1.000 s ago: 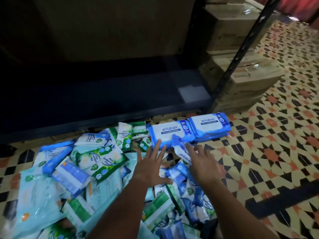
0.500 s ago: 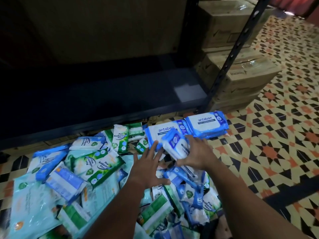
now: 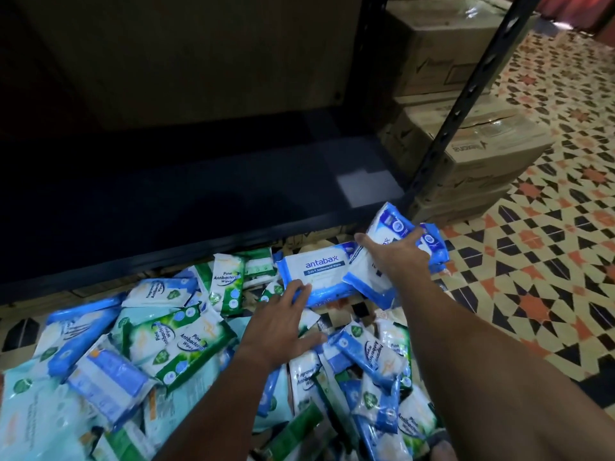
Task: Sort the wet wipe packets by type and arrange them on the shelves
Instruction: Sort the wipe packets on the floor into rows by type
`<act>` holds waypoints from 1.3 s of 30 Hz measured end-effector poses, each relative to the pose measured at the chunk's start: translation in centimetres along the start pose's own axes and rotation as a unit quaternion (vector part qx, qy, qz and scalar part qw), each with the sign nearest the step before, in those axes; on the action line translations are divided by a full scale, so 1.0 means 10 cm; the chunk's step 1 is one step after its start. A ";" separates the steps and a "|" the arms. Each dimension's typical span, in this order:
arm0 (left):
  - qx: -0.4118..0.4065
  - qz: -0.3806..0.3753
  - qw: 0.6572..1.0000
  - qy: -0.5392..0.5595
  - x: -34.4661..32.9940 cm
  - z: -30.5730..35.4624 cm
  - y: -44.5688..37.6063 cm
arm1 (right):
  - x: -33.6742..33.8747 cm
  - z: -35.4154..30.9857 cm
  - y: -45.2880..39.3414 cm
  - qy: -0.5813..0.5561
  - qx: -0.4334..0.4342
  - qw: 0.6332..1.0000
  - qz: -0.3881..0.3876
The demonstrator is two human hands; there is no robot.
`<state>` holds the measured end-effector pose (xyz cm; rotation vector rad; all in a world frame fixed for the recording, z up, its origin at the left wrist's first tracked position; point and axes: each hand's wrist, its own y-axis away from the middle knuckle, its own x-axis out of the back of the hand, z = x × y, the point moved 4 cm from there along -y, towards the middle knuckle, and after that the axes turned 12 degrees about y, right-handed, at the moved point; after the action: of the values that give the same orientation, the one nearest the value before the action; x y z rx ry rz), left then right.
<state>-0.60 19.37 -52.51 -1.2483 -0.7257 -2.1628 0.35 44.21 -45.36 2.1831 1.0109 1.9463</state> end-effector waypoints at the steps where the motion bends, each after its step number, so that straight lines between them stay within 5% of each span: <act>1: -0.009 0.012 1.000 -0.011 0.02 -0.01 -0.02 | -0.04 -0.01 -0.04 0.028 0.002 0.999 -0.022; 9: -0.066 0.056 0.995 -0.046 0.12 0.01 -0.13 | -0.24 0.10 -0.35 0.042 0.000 0.997 -0.068; 12: -0.055 0.034 0.998 -0.009 0.20 0.06 -0.22 | -0.07 0.19 -0.34 0.123 0.088 0.988 0.043; 15: -0.061 0.054 0.996 -0.037 0.31 0.16 -0.36 | 0.15 0.19 -0.23 0.263 0.285 0.904 0.182; 18: -0.010 0.035 0.999 -0.024 0.29 0.16 -0.51 | 0.00 0.09 -0.12 0.466 0.457 0.754 0.066; 21: 0.024 0.002 0.999 -0.038 0.16 0.16 -0.58 | -0.13 -0.03 -0.03 0.518 0.495 0.696 0.047; 25: 0.030 0.013 0.999 -0.018 0.24 0.15 -0.65 | -0.12 -0.12 -0.03 0.505 0.483 0.712 0.071; 30: 0.019 0.010 1.000 -0.003 0.39 0.15 -0.75 | -0.04 -0.18 -0.15 0.405 0.409 0.811 0.102; 36: 0.023 0.038 0.998 0.038 0.33 0.05 -0.78 | -0.19 -0.13 -0.27 0.320 0.419 0.850 -0.021; 39: 0.033 0.057 0.996 0.055 0.28 0.03 -0.76 | -0.07 0.04 -0.36 0.150 0.430 0.890 -0.020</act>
<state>-6.78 24.54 -51.29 -1.1003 -0.6577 -2.0797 -0.84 46.79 -47.66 2.1485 2.3125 2.0973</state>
